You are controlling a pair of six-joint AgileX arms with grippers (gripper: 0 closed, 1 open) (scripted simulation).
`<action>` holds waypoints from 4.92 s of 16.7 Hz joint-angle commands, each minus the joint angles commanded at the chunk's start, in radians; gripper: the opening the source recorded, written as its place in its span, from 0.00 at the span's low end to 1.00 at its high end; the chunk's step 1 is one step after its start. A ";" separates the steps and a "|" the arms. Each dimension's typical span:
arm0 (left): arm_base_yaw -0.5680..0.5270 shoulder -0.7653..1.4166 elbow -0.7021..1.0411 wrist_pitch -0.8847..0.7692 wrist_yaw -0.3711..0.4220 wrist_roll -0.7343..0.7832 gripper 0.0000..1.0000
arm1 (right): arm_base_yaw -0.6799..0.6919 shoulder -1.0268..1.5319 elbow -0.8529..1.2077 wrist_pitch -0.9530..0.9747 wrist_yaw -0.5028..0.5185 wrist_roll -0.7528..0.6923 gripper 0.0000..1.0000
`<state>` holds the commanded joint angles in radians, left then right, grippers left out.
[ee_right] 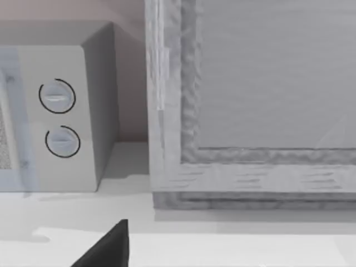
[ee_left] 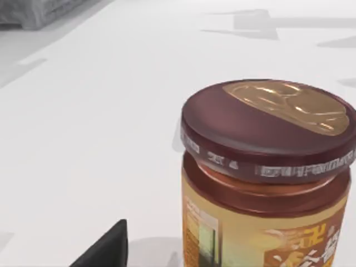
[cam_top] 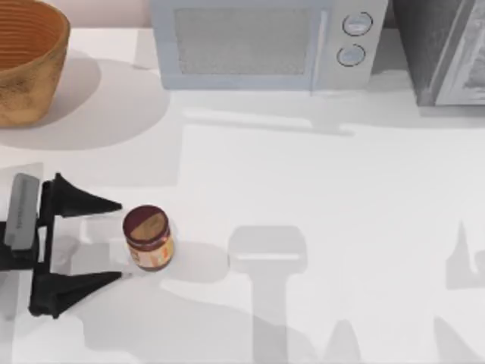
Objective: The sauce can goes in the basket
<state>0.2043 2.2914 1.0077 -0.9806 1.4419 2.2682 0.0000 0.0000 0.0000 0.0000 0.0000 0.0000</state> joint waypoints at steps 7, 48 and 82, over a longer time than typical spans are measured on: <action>-0.014 -0.036 -0.027 0.030 0.002 -0.025 1.00 | 0.000 0.000 0.000 0.000 0.000 0.000 1.00; -0.244 -0.068 -0.413 1.973 -0.044 -1.638 0.77 | 0.000 0.000 0.000 0.000 0.000 0.000 1.00; -0.009 -0.217 0.414 1.398 -0.116 -1.795 0.00 | 0.000 0.000 0.000 0.000 0.000 0.000 1.00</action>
<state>0.1949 2.0740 1.4219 0.4178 1.3259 0.4731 0.0000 0.0000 0.0000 0.0000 0.0000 0.0000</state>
